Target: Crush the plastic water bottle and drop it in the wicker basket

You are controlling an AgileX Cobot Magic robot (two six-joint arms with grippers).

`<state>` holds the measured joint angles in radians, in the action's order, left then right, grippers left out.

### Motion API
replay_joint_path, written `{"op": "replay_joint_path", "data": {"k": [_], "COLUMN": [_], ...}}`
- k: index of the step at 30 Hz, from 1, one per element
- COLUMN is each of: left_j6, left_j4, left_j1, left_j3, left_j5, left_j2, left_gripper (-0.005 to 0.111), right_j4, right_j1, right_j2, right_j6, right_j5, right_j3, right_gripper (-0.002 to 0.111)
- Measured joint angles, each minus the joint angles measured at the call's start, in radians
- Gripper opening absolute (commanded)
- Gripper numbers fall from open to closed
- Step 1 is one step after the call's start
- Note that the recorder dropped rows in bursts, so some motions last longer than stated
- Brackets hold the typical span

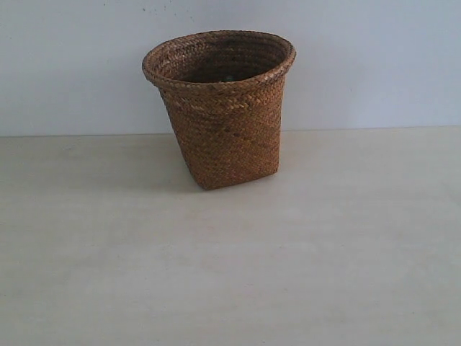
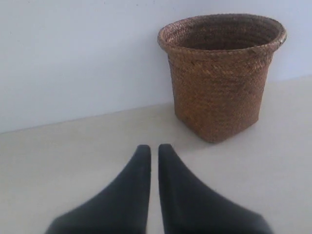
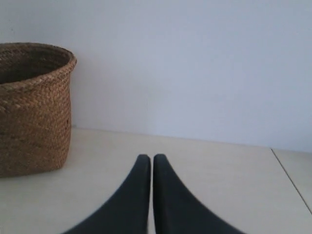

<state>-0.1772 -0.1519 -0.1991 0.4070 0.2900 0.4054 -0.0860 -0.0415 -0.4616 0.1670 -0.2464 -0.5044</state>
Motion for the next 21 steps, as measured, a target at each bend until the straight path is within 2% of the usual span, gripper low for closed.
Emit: {"op": "replay_joint_path", "data": {"k": [13,21], "left_j6": [0.02,0.02], "left_j4": [-0.043,-0.043], "left_j1": [0.0,0.0], "left_j3": [-0.173,-0.314], "left_j5": [-0.124,-0.195], "left_j2": [-0.369,-0.402], "left_gripper": [0.004,0.004], "right_j4": [-0.01,-0.01], "right_j1": [0.0,0.0], "right_j2": [0.392,0.454], "right_j6": [-0.051,-0.046], "right_j5": [0.062,0.116], "right_j3": [0.268,0.421], "right_gripper": [0.0,0.0]}}
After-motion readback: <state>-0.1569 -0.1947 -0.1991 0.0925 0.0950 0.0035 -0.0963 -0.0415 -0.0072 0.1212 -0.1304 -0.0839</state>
